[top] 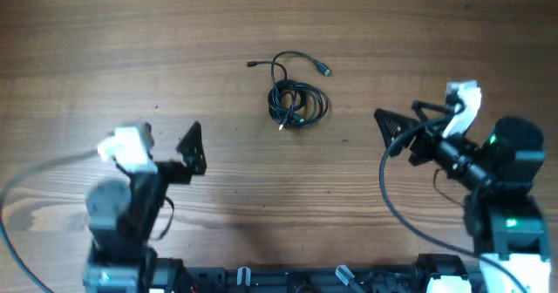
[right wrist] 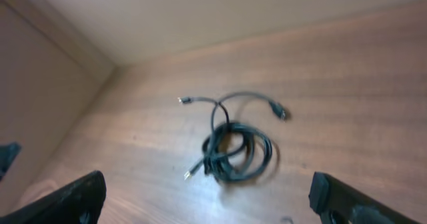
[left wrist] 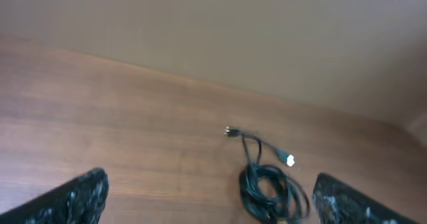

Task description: Untangle cables

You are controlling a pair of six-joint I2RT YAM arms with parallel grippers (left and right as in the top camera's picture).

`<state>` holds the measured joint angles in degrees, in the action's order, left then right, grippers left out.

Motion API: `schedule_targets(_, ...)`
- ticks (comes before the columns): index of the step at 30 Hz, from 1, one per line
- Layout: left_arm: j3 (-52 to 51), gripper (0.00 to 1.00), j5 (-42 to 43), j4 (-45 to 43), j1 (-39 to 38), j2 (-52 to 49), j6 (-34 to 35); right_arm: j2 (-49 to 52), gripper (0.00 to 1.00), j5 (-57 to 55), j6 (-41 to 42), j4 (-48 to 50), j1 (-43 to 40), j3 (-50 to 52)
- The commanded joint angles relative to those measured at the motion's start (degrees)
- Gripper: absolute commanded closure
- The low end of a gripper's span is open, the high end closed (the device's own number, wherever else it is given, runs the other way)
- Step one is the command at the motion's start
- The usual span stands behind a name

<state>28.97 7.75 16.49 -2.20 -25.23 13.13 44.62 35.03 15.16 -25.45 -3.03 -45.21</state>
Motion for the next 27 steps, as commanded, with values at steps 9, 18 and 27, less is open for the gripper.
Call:
schedule_targets(9,58.69,0.00,3.78,42.77,-1.07,-49.05,-0.74,17.35,0.00,-4.39,-9.35,-32.13,0.33,-32.39)
schedule_targets(18,65.96,0.02,10.29,44.11,-3.15,-64.46,1.70,24.13,0.00,-3.74,-1.73,-32.44,0.35,-37.38)
schedule_targets(27,65.81,0.19,6.38,39.56,-15.91,-77.90,11.43,28.61,0.00,-3.76,-1.75,-34.01,0.35,-37.27)
